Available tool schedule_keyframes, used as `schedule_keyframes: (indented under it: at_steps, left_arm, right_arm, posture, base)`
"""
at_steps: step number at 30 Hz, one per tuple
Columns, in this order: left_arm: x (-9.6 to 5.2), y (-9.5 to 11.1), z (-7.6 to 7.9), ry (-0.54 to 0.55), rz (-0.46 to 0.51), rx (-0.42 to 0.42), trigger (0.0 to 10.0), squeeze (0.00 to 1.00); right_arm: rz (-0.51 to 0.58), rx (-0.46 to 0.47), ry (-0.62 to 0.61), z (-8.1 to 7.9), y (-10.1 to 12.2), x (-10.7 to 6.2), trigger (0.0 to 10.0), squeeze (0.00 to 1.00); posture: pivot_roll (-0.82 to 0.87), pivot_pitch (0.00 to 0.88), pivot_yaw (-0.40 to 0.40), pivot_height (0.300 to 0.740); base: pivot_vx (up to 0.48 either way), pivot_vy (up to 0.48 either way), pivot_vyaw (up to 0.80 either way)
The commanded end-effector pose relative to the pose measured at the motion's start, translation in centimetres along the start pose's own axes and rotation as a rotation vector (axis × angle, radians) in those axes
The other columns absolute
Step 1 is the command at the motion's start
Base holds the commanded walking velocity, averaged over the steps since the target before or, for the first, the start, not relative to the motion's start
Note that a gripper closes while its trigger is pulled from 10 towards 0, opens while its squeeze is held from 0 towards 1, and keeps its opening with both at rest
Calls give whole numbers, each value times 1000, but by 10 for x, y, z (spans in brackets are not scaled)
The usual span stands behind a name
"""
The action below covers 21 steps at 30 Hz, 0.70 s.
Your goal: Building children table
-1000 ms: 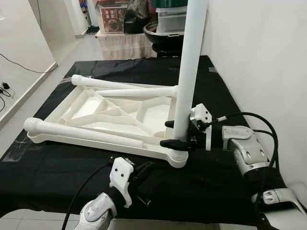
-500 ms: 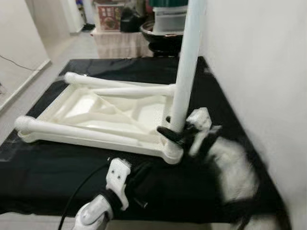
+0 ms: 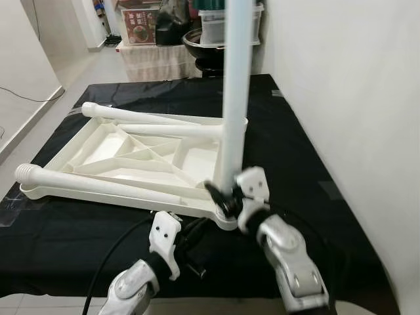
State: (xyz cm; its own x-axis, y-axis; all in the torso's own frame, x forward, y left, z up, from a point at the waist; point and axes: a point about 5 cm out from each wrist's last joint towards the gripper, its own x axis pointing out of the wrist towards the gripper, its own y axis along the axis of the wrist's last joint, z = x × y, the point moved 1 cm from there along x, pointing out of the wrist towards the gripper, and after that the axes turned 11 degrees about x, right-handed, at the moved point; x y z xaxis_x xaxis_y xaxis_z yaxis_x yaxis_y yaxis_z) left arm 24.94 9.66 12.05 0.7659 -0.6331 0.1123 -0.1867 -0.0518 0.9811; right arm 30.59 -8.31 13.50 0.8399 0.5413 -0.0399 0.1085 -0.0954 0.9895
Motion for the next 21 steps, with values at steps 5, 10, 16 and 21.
schedule_keyframes:
  at_steps: [5,10,16,21]
  left_arm:
    - [-1,-4,0,-4,-16,-8,10000,0]
    - [1,-4,1,-7,-14,-9,10000,0]
    - [1,-4,1,-1,-13,-6,10000,0]
    - [0,-4,2,-1,-16,-5,10000,0]
  right_arm:
    - [24,2,205,-10,17,4,10000,784]
    - [-45,-127,508,3,35,2,10000,0]
    - [-121,-132,665,20,49,7,10000,0]
    - [-110,-83,688,24,56,14,0,0]
  posture:
    - [-26,120,21,740]
    - [-21,114,15,740]
    - [-7,112,10,740]
    - [7,117,13,740]
  base:
    - [0,0,0]
    - [0,0,0]
    - [0,0,0]
    - [0,0,0]
